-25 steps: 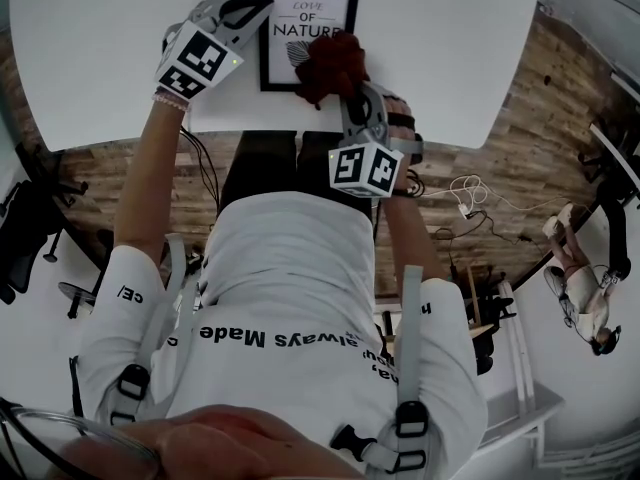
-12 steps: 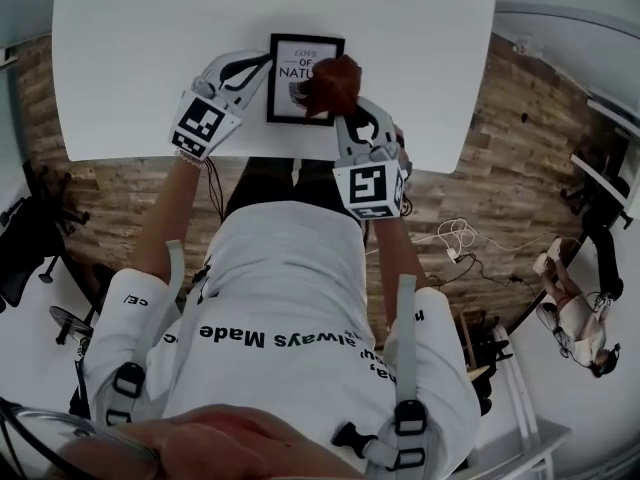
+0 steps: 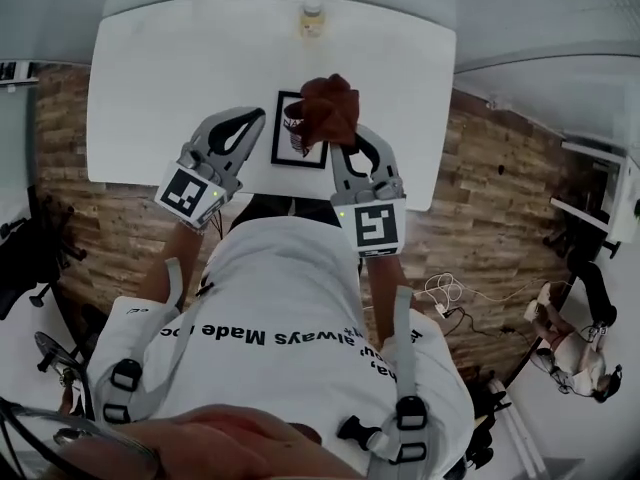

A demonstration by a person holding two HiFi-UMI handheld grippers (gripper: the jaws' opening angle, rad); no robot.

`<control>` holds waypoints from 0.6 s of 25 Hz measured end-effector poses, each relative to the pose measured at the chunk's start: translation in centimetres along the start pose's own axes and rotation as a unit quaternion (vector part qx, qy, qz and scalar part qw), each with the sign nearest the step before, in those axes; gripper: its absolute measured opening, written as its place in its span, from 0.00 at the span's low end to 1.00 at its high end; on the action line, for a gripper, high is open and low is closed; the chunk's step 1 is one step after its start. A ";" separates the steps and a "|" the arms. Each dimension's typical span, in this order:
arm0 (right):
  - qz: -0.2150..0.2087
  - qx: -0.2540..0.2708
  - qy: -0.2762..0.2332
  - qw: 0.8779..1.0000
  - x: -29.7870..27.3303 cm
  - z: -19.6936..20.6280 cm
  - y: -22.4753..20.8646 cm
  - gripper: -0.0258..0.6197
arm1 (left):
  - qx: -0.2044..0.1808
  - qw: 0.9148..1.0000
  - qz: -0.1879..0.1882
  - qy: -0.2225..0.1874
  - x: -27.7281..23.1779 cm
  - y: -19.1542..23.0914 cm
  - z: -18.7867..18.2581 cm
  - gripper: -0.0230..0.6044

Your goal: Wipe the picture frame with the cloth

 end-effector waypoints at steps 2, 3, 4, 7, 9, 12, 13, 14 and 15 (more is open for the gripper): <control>0.003 -0.003 -0.013 1.000 0.8 -2.0 0.4 0.06 | -0.002 1.000 -0.001 -0.023 0.4 -0.8 -2.0 0.04; 0.004 -0.003 -0.023 1.000 1.2 -2.9 0.5 0.06 | -0.003 0.999 0.000 -0.035 0.6 -1.2 -3.0 0.04; 0.005 -0.002 -0.032 0.999 1.6 -3.7 0.7 0.06 | -0.004 0.999 0.000 -0.045 0.9 -1.6 -3.8 0.04; 0.009 -0.002 -0.058 0.998 2.6 -5.9 1.2 0.06 | -0.005 0.997 -0.005 -0.071 1.7 -2.3 -6.1 0.04; 0.012 -0.003 -0.073 0.997 3.1 -7.2 1.2 0.06 | -0.011 0.996 -0.004 -0.089 2.3 -2.7 -7.1 0.04; 0.011 0.001 -0.093 0.996 3.8 -8.7 1.2 0.06 | -0.008 0.994 0.004 -0.107 2.5 -3.8 -8.8 0.04; 0.009 0.004 -0.097 0.995 4.0 -9.1 1.2 0.06 | -0.003 0.994 0.006 -0.109 2.6 -4.1 -9.3 0.04; 0.007 0.006 -0.099 0.995 4.1 -9.5 1.3 0.06 | 0.001 0.994 0.006 -0.110 2.8 -4.3 -9.7 0.04; 0.005 0.006 -0.102 0.995 4.2 -9.7 1.4 0.06 | 0.004 0.994 0.006 -0.111 2.9 -4.4 -10.0 0.04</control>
Point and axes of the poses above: the fingertips, and each gripper's own axes: x backward along the fingers, y to its left, z out of its underside, the point moved 9 cm from there along x, backward along the fingers, and after that the axes turned 9 degrees about -z, right-handed, at the moved point
